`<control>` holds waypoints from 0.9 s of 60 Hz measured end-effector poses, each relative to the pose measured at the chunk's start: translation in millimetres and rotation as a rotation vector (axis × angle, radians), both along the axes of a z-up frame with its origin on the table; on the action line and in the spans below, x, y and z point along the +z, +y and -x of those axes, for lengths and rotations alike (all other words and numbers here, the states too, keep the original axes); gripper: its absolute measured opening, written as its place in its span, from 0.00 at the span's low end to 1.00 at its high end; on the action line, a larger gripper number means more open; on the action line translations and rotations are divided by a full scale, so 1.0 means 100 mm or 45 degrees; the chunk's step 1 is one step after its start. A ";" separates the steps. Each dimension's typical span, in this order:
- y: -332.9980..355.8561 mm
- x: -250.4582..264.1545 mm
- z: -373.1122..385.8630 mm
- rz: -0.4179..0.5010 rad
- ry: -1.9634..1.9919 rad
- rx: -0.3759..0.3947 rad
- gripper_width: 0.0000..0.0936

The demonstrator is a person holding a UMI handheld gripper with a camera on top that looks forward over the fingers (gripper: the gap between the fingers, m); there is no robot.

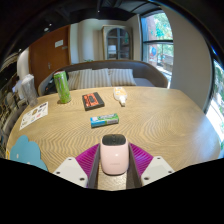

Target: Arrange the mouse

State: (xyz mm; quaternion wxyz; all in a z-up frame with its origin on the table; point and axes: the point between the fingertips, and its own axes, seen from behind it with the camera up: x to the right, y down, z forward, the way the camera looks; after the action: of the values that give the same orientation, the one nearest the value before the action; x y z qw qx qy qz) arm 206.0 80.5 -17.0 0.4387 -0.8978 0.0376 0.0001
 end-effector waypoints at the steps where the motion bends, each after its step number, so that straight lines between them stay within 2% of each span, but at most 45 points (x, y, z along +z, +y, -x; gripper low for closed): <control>1: 0.00 0.01 0.00 -0.008 0.010 -0.014 0.57; 7: -0.03 -0.01 0.00 0.000 -0.014 -0.028 0.54; 17: -0.03 0.01 -0.01 0.108 0.028 -0.097 0.43; 21: -0.10 0.08 0.10 0.138 0.077 -0.129 0.41; 27: -0.14 0.62 0.48 0.024 0.066 -0.119 0.41; 32: -0.24 1.13 1.05 -0.116 0.065 -0.120 0.41; 36: -0.32 1.31 1.66 -0.174 0.089 -0.048 0.41; 42: -0.54 1.13 2.47 -0.150 0.012 0.073 0.41; 49: -0.66 0.57 3.02 -0.038 0.052 0.110 0.42; 54: -0.70 0.27 3.12 0.026 0.027 0.113 0.45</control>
State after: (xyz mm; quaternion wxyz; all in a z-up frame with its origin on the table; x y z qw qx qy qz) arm -106.4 10.4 9.6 0.4287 -0.9030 0.0025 0.0289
